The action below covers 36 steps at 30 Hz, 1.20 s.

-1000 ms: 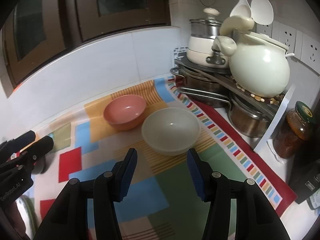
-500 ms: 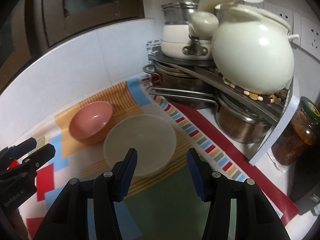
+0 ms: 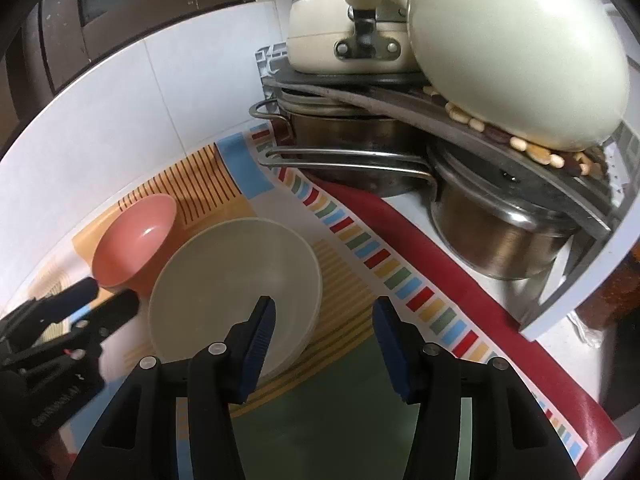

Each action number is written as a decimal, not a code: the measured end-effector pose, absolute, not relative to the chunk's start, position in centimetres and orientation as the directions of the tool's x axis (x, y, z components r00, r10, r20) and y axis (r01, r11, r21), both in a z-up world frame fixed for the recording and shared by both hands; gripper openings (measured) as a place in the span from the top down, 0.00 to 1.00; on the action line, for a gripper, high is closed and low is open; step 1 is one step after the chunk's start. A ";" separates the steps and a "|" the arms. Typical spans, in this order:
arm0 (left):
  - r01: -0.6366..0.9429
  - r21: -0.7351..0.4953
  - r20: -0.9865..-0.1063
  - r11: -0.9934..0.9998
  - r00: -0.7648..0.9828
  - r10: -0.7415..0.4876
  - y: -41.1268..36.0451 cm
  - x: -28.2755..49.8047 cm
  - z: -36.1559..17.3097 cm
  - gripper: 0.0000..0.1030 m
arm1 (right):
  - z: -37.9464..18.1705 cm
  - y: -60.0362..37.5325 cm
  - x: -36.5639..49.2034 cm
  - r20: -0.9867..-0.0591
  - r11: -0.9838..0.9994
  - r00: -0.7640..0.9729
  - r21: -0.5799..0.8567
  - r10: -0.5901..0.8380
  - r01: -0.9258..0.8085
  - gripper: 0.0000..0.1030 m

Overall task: Organize plates and bowls
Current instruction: 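Close both grippers on the rim of the white bowl, then lift the white bowl with both grippers and carry it toward the plate stack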

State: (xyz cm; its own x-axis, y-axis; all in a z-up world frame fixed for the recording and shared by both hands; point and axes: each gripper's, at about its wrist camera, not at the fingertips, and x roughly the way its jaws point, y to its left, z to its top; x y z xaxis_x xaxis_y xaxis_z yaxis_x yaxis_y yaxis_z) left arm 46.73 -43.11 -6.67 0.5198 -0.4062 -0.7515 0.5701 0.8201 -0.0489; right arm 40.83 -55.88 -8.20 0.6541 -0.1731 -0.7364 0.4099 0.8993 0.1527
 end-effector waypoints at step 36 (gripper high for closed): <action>0.590 -0.023 -0.764 0.807 0.510 -0.395 -43.4 46.0 -6.6 0.79 | -8.5 -55.0 41.3 -0.759 0.916 0.639 0.160 -0.125 0.368 0.80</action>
